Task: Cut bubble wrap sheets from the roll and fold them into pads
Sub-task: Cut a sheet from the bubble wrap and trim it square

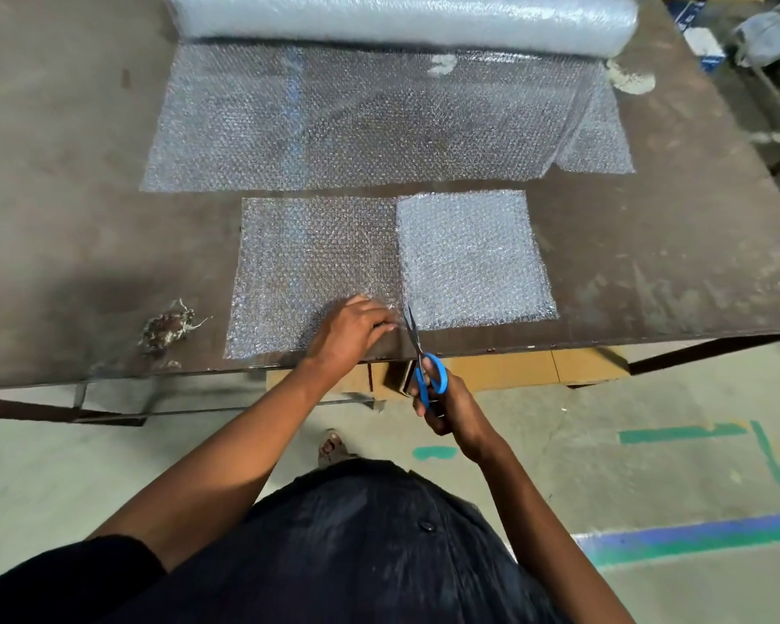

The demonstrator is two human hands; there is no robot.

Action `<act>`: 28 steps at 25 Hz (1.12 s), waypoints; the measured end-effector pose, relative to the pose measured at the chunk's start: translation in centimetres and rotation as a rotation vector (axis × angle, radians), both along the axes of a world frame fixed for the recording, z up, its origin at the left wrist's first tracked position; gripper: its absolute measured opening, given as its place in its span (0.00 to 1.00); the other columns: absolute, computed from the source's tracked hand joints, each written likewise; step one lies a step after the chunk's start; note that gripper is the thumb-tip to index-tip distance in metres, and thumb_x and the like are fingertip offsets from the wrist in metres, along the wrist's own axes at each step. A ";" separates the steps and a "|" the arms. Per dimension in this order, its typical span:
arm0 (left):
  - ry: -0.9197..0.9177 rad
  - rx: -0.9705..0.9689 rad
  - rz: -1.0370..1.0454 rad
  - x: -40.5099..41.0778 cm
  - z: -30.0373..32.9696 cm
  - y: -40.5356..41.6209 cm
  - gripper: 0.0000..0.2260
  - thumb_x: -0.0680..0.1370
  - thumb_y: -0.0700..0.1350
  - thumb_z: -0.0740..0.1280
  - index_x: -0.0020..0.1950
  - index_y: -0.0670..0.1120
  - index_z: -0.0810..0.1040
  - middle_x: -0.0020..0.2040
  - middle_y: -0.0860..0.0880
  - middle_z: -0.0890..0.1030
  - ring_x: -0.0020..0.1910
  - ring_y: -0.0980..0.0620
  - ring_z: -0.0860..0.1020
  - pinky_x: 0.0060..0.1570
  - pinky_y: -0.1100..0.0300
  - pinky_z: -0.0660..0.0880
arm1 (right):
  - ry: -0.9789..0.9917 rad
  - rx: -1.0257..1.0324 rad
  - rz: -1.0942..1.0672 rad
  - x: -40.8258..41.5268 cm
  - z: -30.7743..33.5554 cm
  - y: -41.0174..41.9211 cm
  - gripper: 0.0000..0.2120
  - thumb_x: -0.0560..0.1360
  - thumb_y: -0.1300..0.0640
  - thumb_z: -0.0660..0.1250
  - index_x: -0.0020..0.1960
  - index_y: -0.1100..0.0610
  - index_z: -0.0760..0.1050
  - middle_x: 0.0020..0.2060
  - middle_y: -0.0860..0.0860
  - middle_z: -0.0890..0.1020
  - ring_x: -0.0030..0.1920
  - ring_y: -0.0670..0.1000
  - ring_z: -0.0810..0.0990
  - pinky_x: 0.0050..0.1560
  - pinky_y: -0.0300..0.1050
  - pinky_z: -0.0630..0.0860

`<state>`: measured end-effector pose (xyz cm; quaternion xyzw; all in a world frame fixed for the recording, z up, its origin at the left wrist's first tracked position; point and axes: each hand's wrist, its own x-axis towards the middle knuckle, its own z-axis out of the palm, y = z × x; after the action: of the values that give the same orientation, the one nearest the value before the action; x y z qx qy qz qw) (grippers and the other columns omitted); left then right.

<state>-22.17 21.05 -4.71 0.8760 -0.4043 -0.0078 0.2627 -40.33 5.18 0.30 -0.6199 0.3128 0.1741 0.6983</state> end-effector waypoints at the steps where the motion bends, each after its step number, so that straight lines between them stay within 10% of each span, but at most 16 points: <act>1: -0.010 0.017 0.014 -0.2 0.2 -0.2 0.09 0.79 0.47 0.75 0.59 0.49 0.86 0.55 0.52 0.87 0.53 0.52 0.81 0.56 0.51 0.79 | 0.010 -0.001 0.016 -0.7 -0.1 0.0 0.30 0.83 0.33 0.59 0.50 0.61 0.79 0.35 0.59 0.77 0.26 0.49 0.60 0.29 0.43 0.55; 28: -0.015 0.003 0.241 -2.8 1.3 -2.0 0.04 0.83 0.47 0.66 0.54 0.48 0.79 0.51 0.50 0.80 0.52 0.49 0.75 0.55 0.50 0.74 | 0.011 0.028 -0.085 1.0 -2.5 2.3 0.28 0.84 0.36 0.60 0.53 0.61 0.79 0.33 0.52 0.77 0.24 0.47 0.58 0.27 0.39 0.55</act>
<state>-24.94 19.09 -3.44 0.9188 -0.2977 0.0296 0.2573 -39.35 7.44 -2.20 -0.5951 0.3400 0.1522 0.7121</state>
